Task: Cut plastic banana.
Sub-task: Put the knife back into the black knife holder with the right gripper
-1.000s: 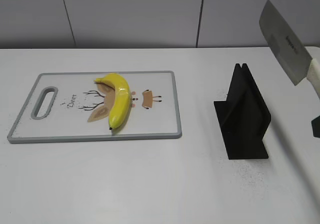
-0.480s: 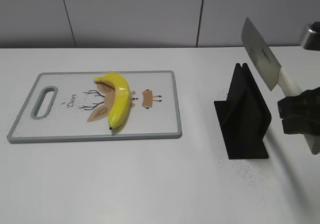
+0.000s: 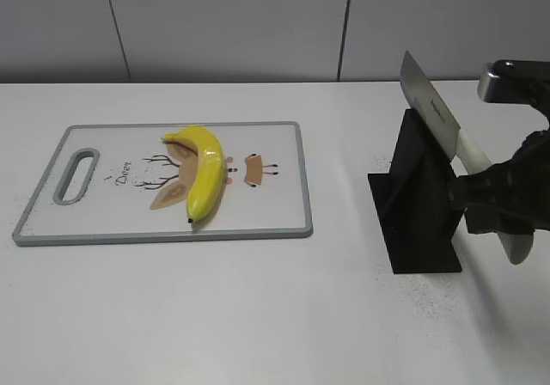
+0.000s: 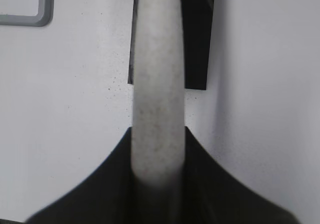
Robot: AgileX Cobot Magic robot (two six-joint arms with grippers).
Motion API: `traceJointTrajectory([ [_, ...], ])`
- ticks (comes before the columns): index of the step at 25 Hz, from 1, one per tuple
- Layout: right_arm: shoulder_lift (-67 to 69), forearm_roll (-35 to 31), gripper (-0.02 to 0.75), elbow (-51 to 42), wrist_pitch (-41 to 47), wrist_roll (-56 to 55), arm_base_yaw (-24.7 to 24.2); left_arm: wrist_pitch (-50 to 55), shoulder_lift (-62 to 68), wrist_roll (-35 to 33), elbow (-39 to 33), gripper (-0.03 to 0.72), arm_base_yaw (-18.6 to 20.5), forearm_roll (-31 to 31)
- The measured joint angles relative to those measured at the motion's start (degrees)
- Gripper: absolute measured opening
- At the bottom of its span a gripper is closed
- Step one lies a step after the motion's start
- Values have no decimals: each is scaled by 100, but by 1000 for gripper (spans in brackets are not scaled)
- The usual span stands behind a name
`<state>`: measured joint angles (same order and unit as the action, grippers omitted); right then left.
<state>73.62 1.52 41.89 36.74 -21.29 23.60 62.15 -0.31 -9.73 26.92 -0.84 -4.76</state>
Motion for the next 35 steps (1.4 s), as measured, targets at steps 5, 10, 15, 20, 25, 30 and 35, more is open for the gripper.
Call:
traceJointTrajectory([
  [5,94,2,162,0,-62,-47,0,0,0,0,0,534,0,0],
  [10,356,10,162,0,-117,-65,0,0,0,0,0,529,0,0],
  [15,432,-46,162,0,-134,-80,0,0,0,0,-4,526,0,0],
  [20,432,-152,303,7,-126,-92,0,0,0,0,-4,526,0,0],
  [25,436,-152,628,167,168,-92,0,0,0,0,-4,526,0,0],
  [30,420,-152,640,716,488,78,0,0,0,0,-6,526,0,0],
  [35,44,-152,638,1486,692,609,0,-6,0,0,-6,526,0,0],
])
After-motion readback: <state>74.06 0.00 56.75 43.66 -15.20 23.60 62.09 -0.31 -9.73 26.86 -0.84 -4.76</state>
